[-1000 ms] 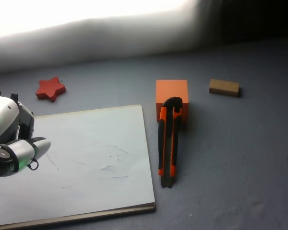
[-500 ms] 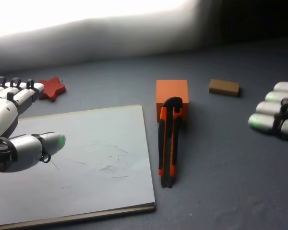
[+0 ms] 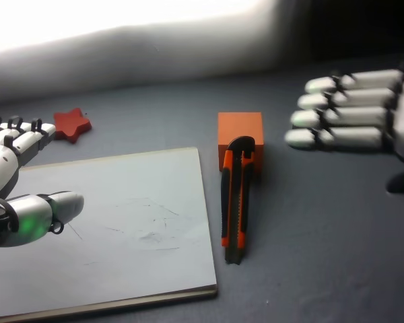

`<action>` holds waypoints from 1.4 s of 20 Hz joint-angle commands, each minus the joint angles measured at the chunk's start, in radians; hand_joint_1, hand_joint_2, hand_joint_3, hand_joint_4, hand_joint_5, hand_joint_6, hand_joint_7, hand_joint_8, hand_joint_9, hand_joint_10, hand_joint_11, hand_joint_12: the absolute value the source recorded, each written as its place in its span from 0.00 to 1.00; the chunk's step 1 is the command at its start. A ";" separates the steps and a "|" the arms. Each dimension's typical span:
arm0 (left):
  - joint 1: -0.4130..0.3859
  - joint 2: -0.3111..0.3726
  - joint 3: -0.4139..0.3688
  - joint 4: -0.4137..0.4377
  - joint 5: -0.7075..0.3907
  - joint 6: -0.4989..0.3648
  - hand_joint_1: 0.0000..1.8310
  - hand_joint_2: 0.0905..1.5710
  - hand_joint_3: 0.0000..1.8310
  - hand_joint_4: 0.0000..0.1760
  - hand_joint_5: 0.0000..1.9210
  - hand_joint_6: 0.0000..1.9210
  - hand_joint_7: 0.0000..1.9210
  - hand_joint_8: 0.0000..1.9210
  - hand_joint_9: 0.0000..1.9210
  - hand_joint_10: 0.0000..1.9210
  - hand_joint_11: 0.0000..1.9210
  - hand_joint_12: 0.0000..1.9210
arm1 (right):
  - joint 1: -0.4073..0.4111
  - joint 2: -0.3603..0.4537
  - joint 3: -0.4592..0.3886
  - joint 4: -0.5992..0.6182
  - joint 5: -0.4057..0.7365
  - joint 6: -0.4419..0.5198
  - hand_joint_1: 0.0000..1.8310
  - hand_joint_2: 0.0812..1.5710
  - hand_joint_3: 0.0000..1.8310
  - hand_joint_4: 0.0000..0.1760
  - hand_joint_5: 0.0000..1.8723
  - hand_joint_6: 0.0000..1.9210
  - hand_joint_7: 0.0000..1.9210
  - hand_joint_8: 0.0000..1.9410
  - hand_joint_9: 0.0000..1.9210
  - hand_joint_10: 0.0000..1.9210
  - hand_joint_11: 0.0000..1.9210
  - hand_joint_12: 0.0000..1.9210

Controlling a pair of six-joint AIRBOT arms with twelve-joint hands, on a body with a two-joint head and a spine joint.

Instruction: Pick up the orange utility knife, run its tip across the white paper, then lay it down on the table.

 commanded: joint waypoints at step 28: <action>-0.035 -0.005 0.019 0.044 -0.103 -0.028 0.00 0.79 0.00 0.19 0.02 0.00 0.06 0.00 0.08 0.00 0.00 0.35 | 0.054 -0.471 0.233 -0.529 -0.199 0.375 0.58 0.68 0.09 0.00 0.00 0.00 0.00 0.00 0.00 0.00 0.00 0.00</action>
